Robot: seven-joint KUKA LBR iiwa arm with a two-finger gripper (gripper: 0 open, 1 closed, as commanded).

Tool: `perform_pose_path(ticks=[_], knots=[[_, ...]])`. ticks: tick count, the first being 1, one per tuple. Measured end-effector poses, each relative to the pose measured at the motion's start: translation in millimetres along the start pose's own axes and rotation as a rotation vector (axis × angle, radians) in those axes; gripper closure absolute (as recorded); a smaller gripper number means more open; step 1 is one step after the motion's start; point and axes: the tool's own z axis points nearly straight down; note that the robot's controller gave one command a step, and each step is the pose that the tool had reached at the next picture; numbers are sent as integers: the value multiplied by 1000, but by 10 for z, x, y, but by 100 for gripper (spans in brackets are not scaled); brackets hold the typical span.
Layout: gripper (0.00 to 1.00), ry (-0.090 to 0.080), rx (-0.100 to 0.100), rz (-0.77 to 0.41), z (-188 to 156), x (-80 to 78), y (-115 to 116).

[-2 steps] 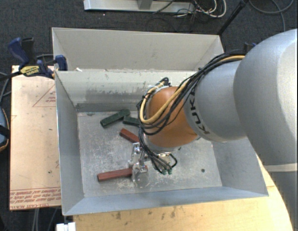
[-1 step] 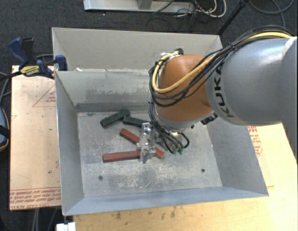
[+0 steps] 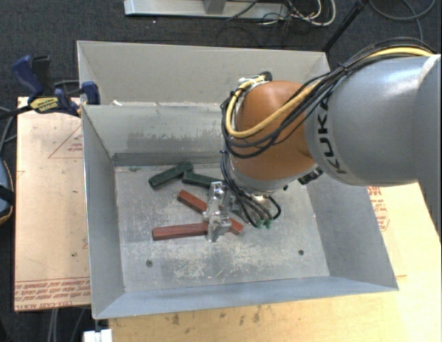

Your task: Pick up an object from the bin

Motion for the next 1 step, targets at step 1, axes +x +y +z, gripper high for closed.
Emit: perform_pose_path(ticks=[1], knots=[[100, 2, 0, 11, -302, -13, 7]])
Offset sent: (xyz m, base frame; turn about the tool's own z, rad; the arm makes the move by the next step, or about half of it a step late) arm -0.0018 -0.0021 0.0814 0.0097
